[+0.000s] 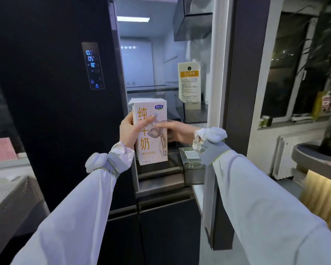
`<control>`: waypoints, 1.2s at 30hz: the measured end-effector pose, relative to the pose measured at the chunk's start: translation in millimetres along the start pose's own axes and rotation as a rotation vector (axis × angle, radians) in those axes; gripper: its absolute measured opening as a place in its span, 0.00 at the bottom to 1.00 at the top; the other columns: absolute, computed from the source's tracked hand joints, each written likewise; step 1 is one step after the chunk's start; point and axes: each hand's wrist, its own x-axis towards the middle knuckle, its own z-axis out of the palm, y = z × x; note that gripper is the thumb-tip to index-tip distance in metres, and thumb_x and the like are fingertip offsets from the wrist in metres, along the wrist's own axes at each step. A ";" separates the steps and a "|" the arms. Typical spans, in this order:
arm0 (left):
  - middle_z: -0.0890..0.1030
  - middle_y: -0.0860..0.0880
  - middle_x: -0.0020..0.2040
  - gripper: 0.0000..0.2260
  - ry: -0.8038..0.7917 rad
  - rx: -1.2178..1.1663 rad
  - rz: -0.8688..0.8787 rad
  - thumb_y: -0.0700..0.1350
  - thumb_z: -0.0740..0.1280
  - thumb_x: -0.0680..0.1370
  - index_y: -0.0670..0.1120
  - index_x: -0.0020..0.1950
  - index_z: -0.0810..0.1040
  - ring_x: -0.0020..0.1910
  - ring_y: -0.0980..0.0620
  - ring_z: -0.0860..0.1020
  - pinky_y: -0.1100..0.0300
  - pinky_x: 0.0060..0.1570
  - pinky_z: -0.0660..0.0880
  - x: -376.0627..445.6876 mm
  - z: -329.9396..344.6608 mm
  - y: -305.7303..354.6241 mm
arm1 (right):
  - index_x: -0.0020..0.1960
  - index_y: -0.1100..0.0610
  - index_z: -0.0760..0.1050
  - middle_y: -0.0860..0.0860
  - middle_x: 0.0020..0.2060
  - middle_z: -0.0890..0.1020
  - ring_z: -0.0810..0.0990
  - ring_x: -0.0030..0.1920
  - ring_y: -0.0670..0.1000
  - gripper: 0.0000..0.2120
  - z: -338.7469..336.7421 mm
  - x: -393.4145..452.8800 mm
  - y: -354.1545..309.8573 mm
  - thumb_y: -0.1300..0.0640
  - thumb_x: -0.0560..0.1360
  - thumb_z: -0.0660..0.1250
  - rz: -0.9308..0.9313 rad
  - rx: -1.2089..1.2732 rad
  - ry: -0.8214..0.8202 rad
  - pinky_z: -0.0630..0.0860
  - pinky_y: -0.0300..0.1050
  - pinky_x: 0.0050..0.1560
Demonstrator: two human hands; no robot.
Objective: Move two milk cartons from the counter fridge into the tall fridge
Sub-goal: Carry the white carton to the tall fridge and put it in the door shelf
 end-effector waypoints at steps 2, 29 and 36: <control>0.87 0.46 0.51 0.17 0.029 -0.024 0.010 0.46 0.78 0.71 0.43 0.57 0.82 0.48 0.46 0.86 0.52 0.47 0.84 12.0 3.6 4.2 | 0.70 0.54 0.70 0.54 0.62 0.80 0.78 0.63 0.54 0.22 -8.4 6.5 -15.5 0.51 0.77 0.66 -0.059 -0.020 0.042 0.70 0.56 0.68; 0.88 0.47 0.48 0.23 0.012 -0.184 0.138 0.50 0.81 0.68 0.41 0.57 0.82 0.43 0.49 0.87 0.56 0.42 0.83 136.7 58.5 101.7 | 0.68 0.53 0.69 0.53 0.57 0.82 0.82 0.55 0.51 0.26 -80.6 36.1 -99.1 0.43 0.74 0.69 -0.360 -0.119 0.512 0.79 0.50 0.57; 0.88 0.49 0.45 0.20 0.070 -0.296 0.124 0.54 0.82 0.62 0.48 0.49 0.83 0.45 0.49 0.87 0.51 0.49 0.84 152.2 105.9 105.3 | 0.66 0.53 0.70 0.53 0.53 0.83 0.84 0.49 0.48 0.16 -117.4 17.6 -115.6 0.53 0.79 0.64 -0.405 -0.042 0.495 0.81 0.42 0.46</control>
